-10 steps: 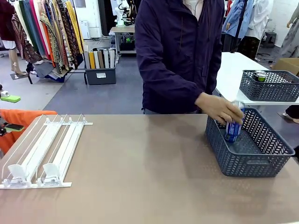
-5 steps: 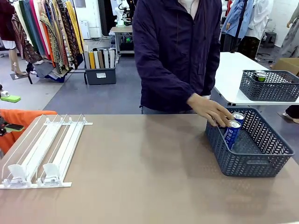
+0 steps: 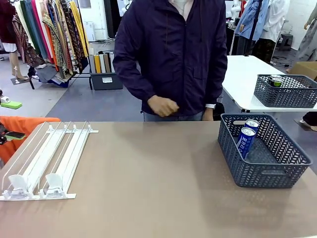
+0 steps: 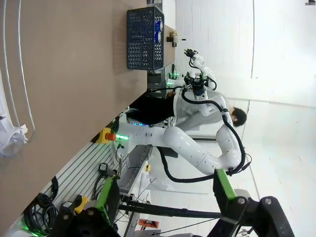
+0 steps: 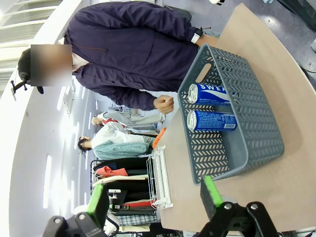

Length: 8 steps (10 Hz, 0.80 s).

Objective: Retrieve and store the cans from the dispenser.
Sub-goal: Pick up one can from the Automatic Can Dispenser and place it in the middle of the table.

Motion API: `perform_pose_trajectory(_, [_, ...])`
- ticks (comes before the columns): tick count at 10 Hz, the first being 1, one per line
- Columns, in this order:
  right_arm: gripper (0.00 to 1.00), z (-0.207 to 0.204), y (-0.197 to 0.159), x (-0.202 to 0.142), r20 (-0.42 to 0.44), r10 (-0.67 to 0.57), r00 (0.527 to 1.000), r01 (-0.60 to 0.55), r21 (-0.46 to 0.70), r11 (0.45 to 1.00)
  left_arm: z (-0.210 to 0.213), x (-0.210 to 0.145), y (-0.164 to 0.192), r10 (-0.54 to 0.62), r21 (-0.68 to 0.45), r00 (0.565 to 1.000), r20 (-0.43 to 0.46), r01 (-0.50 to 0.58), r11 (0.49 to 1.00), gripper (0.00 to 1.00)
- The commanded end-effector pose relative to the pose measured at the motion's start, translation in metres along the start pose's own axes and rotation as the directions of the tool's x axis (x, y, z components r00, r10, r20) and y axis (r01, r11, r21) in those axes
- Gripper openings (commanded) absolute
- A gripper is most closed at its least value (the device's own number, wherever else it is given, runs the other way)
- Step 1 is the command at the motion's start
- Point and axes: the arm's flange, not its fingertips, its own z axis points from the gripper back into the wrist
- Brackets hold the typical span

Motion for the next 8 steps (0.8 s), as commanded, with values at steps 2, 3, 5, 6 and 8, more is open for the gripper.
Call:
perform_pose_trajectory(2, [1.0, 0.0007, 0.0007, 0.0018, -0.002, 0.028, 1.0, -0.028, 0.005, 1.0, 0.0003, -0.0022, -0.0013, -0.011, -0.013, 1.0, -0.002, 0.011, 1.0, 1.0])
perform_pose_trajectory(3, [1.0, 0.0007, 0.0007, 0.0018, -0.002, 0.028, 1.0, -0.028, 0.005, 1.0, 0.0003, -0.0022, -0.0013, -0.011, -0.013, 1.0, -0.002, 0.011, 1.0, 1.0])
perform_pose_trajectory(5, [1.0, 0.0007, 0.0007, 0.0018, -0.002, 0.028, 1.0, -0.028, 0.005, 1.0, 0.0003, -0.0022, -0.0013, -0.011, -0.013, 1.0, -0.002, 0.011, 1.0, 1.0])
perform_pose_trajectory(6, [1.0, 0.0007, 0.0007, 0.0018, -0.002, 0.028, 1.0, -0.028, 0.005, 1.0, 0.0003, -0.0022, -0.0013, -0.011, -0.013, 1.0, -0.002, 0.011, 1.0, 1.0])
perform_pose_trajectory(8, [1.0, 0.0007, 0.0007, 0.0018, -0.002, 0.028, 1.0, -0.028, 0.005, 1.0, 0.0003, -0.0022, -0.0013, -0.011, -0.013, 1.0, -0.002, 0.011, 1.0, 1.0])
